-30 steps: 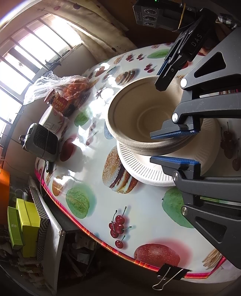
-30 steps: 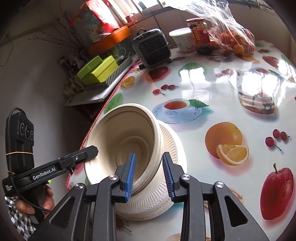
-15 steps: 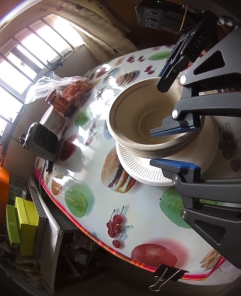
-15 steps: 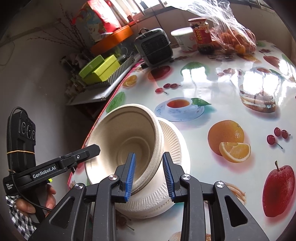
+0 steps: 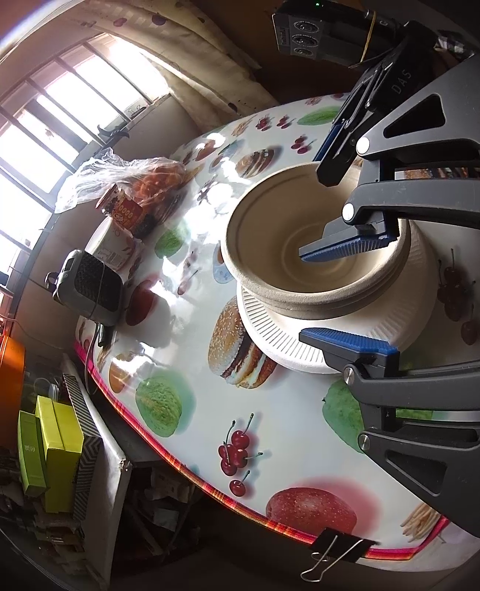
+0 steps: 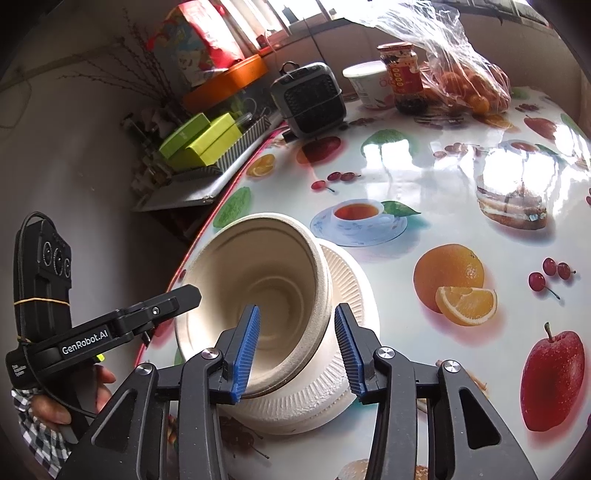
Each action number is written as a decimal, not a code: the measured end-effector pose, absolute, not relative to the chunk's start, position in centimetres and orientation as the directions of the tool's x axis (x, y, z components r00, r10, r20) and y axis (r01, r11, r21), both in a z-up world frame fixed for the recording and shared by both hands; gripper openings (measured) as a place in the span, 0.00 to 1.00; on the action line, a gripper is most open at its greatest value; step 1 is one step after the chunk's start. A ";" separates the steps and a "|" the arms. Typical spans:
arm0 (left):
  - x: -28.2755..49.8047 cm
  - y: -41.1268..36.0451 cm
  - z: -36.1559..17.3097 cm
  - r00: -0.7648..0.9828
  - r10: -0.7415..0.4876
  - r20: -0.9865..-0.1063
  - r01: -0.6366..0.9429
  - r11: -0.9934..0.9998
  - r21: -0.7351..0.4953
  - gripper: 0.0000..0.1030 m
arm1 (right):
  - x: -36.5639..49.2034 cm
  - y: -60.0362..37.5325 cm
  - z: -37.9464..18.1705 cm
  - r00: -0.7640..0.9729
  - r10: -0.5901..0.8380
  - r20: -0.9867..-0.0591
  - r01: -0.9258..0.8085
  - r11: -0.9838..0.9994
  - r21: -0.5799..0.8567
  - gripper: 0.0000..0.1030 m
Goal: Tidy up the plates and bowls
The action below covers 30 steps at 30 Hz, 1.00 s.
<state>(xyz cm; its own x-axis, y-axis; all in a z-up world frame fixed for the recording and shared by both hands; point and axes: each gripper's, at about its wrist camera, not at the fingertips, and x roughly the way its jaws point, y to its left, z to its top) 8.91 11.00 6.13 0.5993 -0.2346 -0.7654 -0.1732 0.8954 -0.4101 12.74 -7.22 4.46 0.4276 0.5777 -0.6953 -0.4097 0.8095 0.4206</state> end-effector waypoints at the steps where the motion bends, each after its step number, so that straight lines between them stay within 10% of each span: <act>1: 8.9 11.0 6.1 0.600 -0.235 -0.765 -0.172 0.895 -0.411 0.37 | 12.7 -7.2 4.5 0.428 0.578 -0.695 -0.410 0.809 0.421 0.42; 30: 4.6 9.5 7.7 0.691 -0.050 -0.721 -0.162 0.962 -0.222 0.41 | 8.6 -8.6 5.3 0.574 0.485 -0.660 -0.404 0.869 0.287 0.58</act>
<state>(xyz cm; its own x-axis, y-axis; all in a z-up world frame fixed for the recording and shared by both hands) 4.59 9.46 7.70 0.6907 -0.0497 -0.7214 -0.1622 0.9616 -0.2216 8.62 -8.61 5.27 0.5742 0.4850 -0.6596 -0.4044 0.8685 0.2865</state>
